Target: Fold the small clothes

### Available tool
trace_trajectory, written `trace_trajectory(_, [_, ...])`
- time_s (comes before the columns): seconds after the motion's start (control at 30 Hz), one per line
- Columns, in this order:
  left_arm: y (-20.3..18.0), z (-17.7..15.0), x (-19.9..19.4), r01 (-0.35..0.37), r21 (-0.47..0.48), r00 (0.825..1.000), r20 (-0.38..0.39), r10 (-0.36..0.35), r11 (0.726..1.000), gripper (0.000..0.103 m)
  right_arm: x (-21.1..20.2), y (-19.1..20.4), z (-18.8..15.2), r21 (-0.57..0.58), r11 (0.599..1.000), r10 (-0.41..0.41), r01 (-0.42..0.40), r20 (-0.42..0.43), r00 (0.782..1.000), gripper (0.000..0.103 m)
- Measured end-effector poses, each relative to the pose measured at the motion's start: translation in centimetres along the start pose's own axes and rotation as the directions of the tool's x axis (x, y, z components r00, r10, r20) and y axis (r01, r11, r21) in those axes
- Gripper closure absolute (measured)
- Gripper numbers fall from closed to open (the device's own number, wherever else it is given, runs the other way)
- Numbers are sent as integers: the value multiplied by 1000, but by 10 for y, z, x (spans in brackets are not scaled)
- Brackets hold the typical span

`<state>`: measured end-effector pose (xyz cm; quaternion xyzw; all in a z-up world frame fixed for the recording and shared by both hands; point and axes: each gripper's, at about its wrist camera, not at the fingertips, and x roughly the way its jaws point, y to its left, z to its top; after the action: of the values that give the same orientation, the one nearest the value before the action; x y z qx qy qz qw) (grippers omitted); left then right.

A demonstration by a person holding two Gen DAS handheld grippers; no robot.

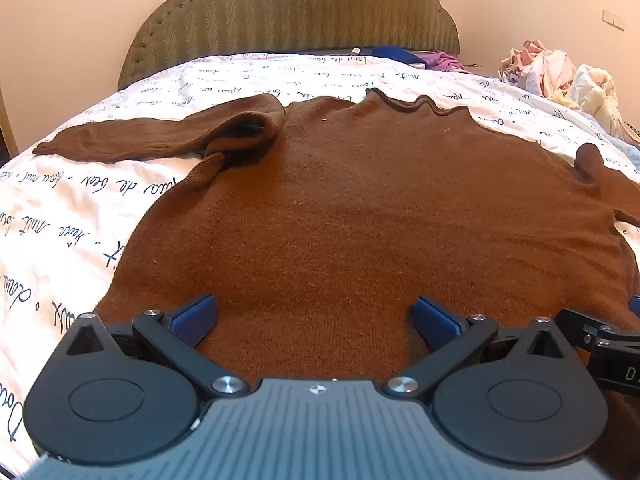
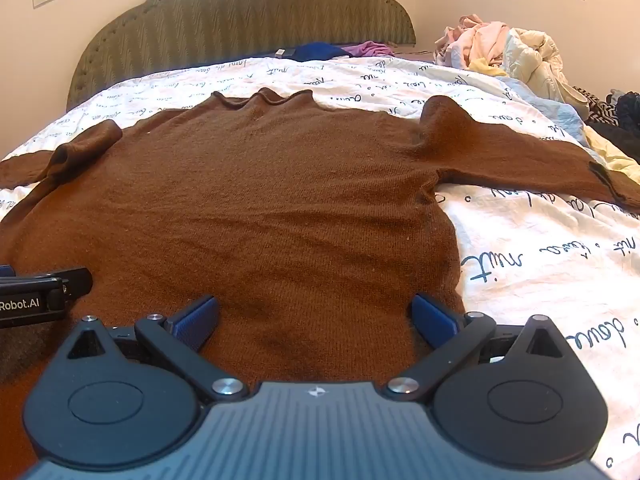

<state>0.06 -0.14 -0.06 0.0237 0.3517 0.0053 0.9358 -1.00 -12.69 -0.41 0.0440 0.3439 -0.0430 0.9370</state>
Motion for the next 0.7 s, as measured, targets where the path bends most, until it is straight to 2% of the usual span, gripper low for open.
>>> trace_trajectory(0.27, [-9, 4, 2, 9, -22, 1000, -8, -9, 1000, 0, -1, 0, 0, 1, 1000, 1, -1, 1, 1000, 0])
trace_trajectory(0.5, [3, -1, 1, 21, -25, 1000, 0, -21, 999, 0, -1, -2, 0, -1, 1000, -1, 1, 1, 1000, 0])
trace_trajectory(0.7, [-4, -2, -2, 1, 6, 1000, 7, -1, 1000, 0, -1, -1, 0, -1, 1000, -1, 1, 2, 1000, 0])
